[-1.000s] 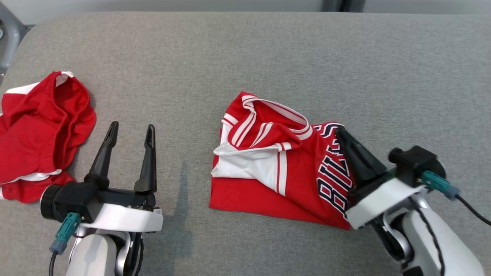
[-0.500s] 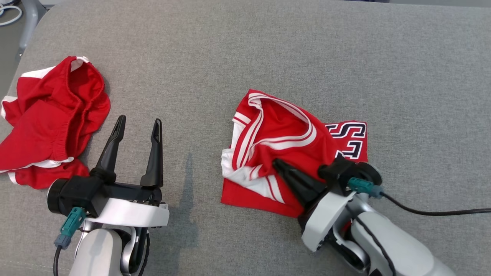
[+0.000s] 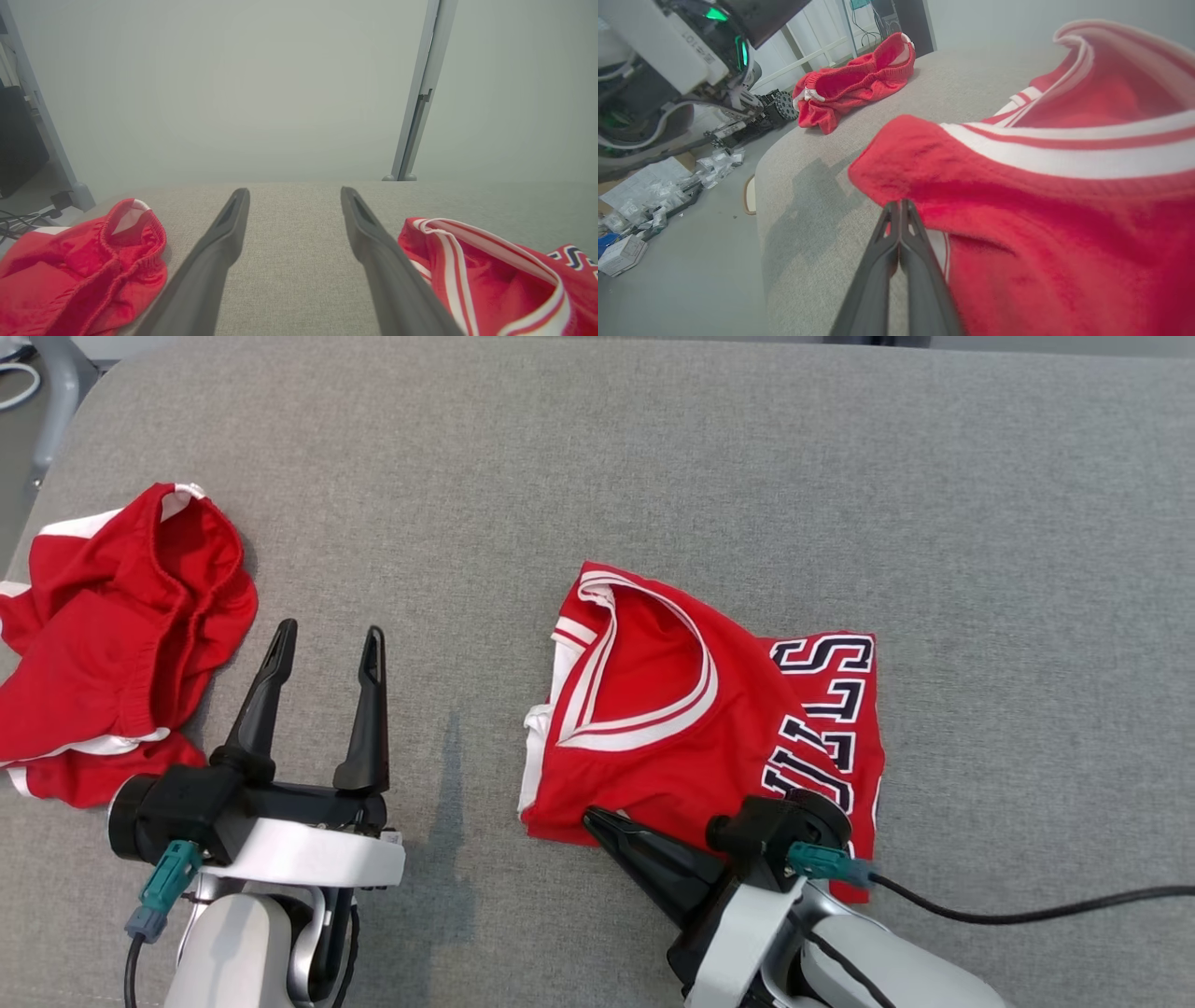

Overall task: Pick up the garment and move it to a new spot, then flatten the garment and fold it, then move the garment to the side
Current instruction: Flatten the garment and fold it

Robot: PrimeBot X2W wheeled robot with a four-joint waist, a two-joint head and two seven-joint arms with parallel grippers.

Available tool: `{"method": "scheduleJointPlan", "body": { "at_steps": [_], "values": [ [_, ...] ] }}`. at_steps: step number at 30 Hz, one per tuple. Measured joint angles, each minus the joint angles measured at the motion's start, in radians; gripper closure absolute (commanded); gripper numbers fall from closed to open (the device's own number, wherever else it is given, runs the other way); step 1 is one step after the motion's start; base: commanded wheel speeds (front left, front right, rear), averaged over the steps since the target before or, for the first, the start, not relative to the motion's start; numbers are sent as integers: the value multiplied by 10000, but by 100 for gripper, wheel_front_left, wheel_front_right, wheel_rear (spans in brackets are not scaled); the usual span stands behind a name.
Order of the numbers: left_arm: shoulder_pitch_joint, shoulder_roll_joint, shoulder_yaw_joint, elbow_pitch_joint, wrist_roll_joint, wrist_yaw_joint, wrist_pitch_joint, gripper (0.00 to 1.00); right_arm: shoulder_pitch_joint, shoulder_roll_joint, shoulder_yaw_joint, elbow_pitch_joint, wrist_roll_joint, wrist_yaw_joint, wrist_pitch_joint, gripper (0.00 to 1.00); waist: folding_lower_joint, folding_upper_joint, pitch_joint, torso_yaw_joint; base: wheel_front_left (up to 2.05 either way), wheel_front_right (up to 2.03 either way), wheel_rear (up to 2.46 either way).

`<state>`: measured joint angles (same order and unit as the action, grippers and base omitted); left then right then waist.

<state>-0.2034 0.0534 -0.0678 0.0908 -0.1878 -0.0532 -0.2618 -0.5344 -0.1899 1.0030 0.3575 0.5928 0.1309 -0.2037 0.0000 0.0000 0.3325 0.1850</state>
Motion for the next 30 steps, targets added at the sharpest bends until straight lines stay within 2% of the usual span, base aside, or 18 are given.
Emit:
{"method": "scheduleJointPlan", "body": {
  "at_steps": [5, 16, 17, 19, 20, 21, 25, 30],
  "values": [
    [72, -2, 90, 40, 29, 0, 2, 0, 344, -96, -744, -477, 2, 0, -345, 100, -1, 0, -165, -120, 0, 0, 0],
    [370, 117, 359, 8, 136, 75, 2, 0, 2171, -150, -5476, -1655, -1187, 0, -552, 100, -1, 0, -757, -556, 0, 0, 0],
    [444, 169, 391, -17, 140, 81, 0, 0, 2484, -169, -6318, -1837, -1409, 0, -558, 100, -1, 0, -855, -625, 0, 0, 0],
    [546, 215, 418, -29, 161, 102, 0, 0, 2777, -104, -7185, -1998, -1634, 0, -562, 58, 0, 0, -951, -686, 0, 0, 0],
    [567, 234, 433, -38, 182, 104, 0, 0, 2909, -88, -7578, -2056, -1758, 0, -539, 23, 0, 1, -995, -716, 0, 0, 0],
    [588, 249, 451, -54, 194, 105, 0, 0, 3045, -17, -7996, -2107, -1870, 0, -523, 0, 0, 1, -1039, -746, 0, 0, 0],
    [779, 280, 447, -73, 207, 119, 0, 0, 3462, 207, -9039, -2311, -2345, 0, -316, 0, 0, 1, -1246, -837, 0, 0, 0],
    [994, 349, 431, -69, 207, 127, 0, 0, 3929, 523, -9772, -2541, -2759, 0, 13, 0, 0, 1, -1577, -900, 0, 0, 0]
  ]
}}
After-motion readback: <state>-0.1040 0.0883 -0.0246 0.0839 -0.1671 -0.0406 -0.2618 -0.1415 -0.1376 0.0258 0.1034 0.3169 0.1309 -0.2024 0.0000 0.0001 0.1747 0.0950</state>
